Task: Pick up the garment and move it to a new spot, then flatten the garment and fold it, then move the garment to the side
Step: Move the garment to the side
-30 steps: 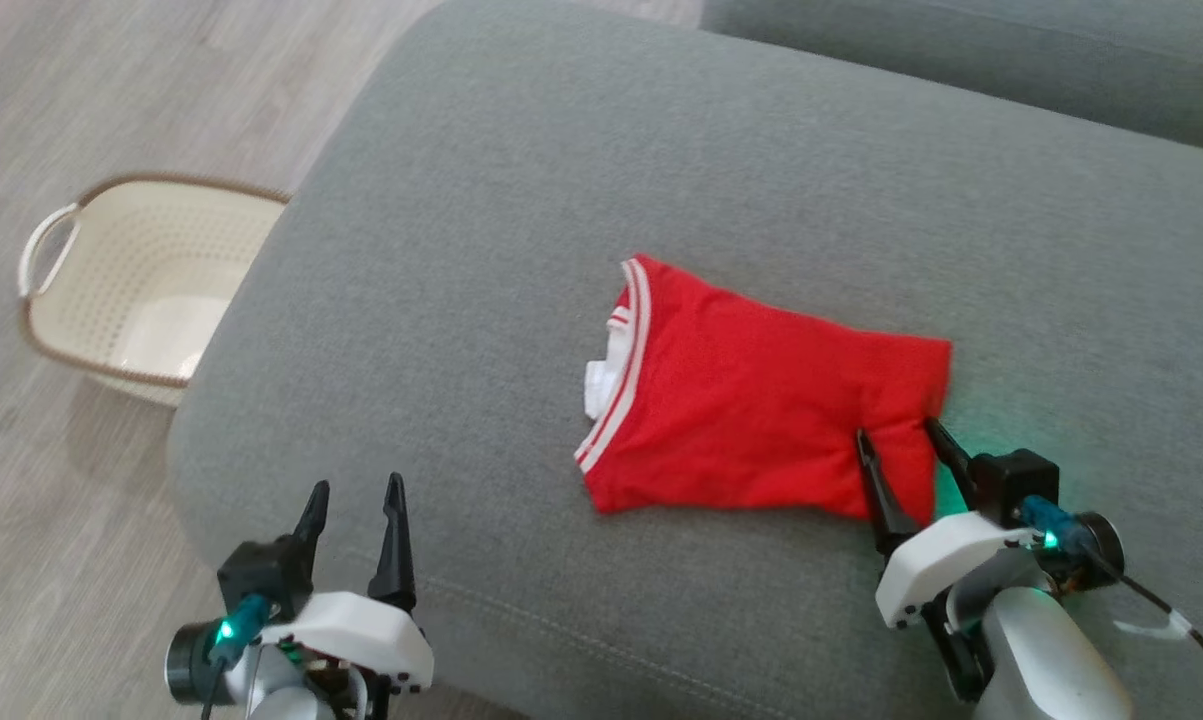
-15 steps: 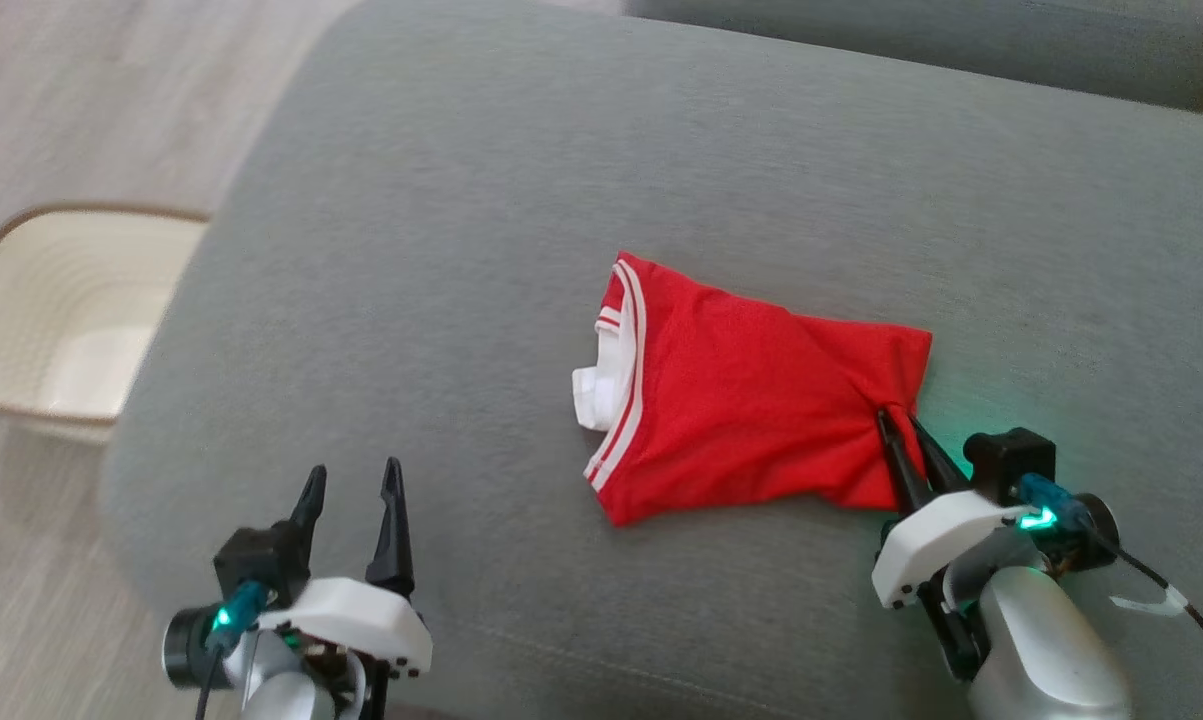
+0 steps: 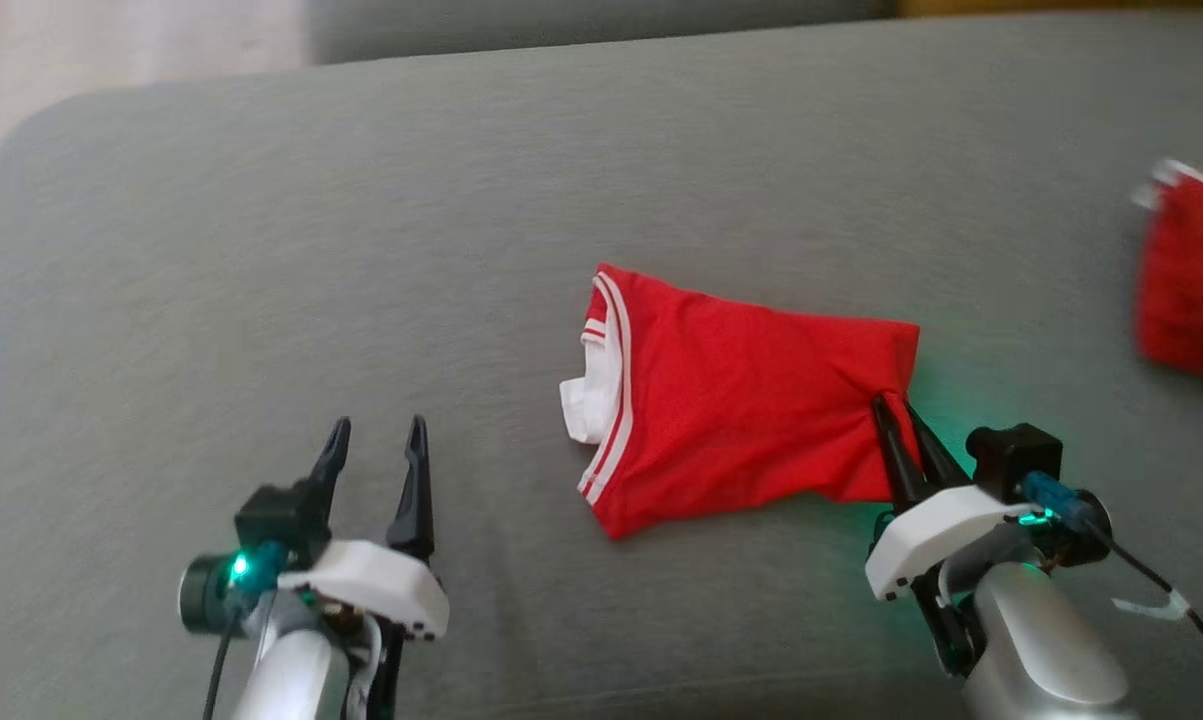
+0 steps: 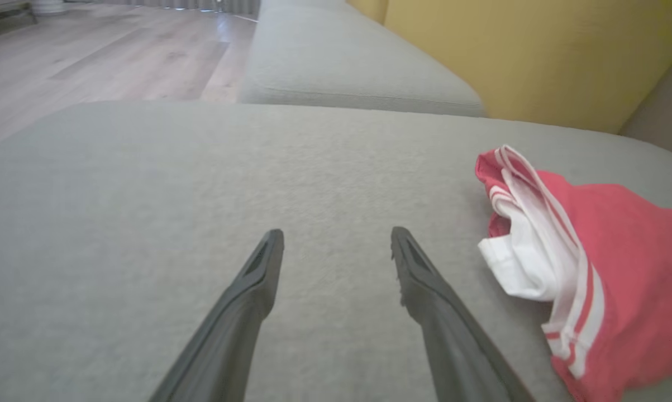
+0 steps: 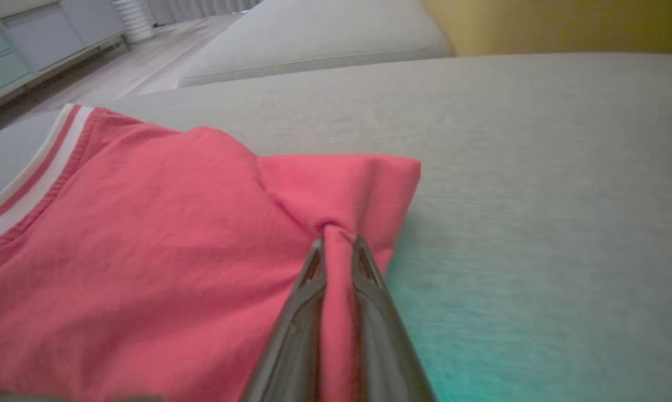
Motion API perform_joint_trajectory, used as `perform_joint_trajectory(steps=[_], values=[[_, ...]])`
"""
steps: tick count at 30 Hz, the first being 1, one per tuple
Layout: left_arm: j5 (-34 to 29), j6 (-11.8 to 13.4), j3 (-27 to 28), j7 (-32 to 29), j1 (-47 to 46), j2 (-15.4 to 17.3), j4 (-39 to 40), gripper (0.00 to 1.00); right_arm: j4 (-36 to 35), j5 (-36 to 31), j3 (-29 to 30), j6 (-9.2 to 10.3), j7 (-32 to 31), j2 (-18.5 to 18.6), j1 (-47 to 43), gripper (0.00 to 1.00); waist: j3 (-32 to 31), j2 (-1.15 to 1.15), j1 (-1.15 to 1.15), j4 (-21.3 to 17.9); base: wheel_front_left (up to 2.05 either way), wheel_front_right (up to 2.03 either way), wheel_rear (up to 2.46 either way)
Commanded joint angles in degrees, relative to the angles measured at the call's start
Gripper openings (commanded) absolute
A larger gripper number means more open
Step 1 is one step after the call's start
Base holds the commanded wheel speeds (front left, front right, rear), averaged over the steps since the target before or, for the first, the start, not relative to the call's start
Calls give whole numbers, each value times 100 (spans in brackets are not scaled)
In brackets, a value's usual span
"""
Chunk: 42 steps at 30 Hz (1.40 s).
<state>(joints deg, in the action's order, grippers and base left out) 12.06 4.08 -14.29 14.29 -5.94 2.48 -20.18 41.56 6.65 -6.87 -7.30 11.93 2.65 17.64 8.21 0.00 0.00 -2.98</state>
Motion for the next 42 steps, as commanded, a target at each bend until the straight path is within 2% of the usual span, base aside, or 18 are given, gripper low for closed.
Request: perform_joint_trajectory(steps=[1, 11, 18, 23, 30, 36, 42], values=[[-73, 2, 141, 71, -270, 40, 157, 100, -196, 54, -136, -19, 86, 22, 110, 0, 46, 0, 0, -810, 0, 0, 0], [-147, -101, 123, 71, -456, 40, 86, 100, -412, 336, -436, -19, 136, 22, 105, 0, 241, 0, 0, -1916, 0, 0, 0], [-232, -151, 48, 71, -545, 40, 74, 100, -555, 314, -453, -19, 108, 22, 162, 0, 393, 0, 0, -2174, 0, 0, 0], [-276, -179, 17, 71, -582, 40, 98, 100, -654, 228, -370, -19, 119, 22, 295, 0, 477, 0, 0, -2135, 0, 0, 0], [-271, -218, -17, 71, -609, 40, 113, 100, -712, -503, 327, -19, -13, 63, 1215, 0, 638, 0, 0, -1750, 0, 0, 0], [-386, -272, -2, 71, -614, 40, 114, 100, -504, -1098, 1182, -19, -218, 490, 2167, 0, 758, 0, 0, -1357, 0, 0, 0], [-427, -308, 30, 71, -591, 40, 176, 100, -191, -1755, 2189, -19, -427, 1109, 2679, 0, 833, 0, 0, -1092, 0, 0, 0]])
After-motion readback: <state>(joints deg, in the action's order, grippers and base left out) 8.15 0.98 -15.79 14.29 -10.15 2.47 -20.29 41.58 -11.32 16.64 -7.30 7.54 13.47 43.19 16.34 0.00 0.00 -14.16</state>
